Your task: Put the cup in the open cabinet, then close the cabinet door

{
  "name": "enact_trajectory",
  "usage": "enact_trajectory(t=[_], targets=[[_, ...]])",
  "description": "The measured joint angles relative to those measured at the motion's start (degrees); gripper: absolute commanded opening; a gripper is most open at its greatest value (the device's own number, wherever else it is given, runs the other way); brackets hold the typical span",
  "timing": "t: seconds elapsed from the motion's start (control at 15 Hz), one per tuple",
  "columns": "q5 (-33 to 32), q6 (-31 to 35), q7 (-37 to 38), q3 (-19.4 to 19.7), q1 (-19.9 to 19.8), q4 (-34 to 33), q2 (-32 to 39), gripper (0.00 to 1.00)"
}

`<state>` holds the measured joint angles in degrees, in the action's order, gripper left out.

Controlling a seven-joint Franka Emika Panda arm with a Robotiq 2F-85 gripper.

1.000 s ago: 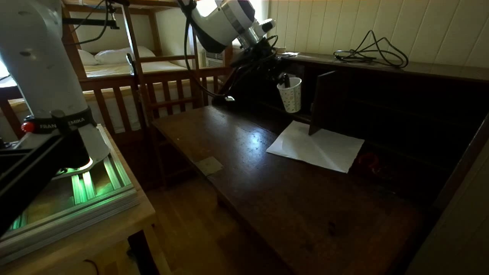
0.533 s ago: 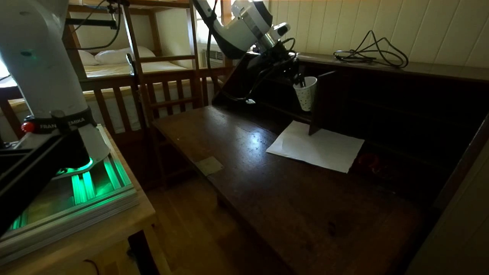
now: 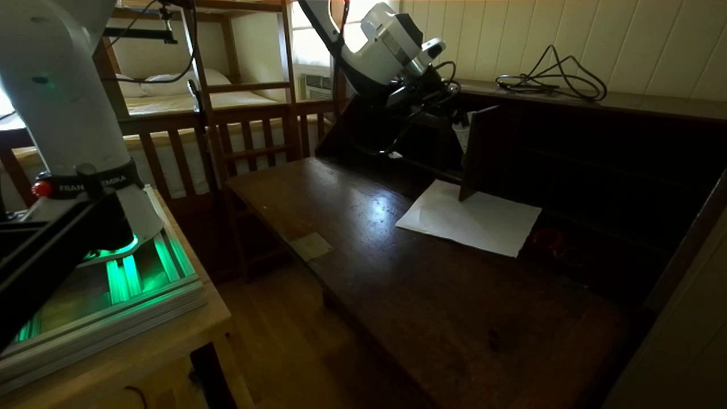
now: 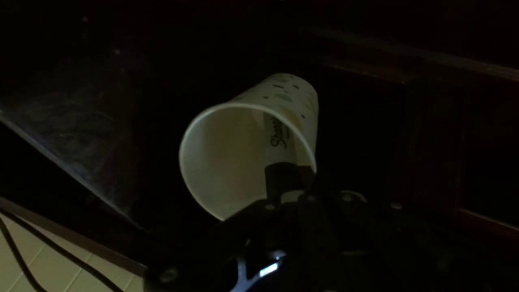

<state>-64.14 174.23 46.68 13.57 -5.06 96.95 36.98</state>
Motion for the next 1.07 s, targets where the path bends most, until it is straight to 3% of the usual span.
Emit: enact_trajectory(t=[0.53, 1.07], targets=[[-0.05, 0.23, 2.62, 0.77, 1.20, -1.87, 1.89, 0.01], [0.10, 5.77, 3.43, 0.97, 0.26, -7.21, 7.22, 0.01]])
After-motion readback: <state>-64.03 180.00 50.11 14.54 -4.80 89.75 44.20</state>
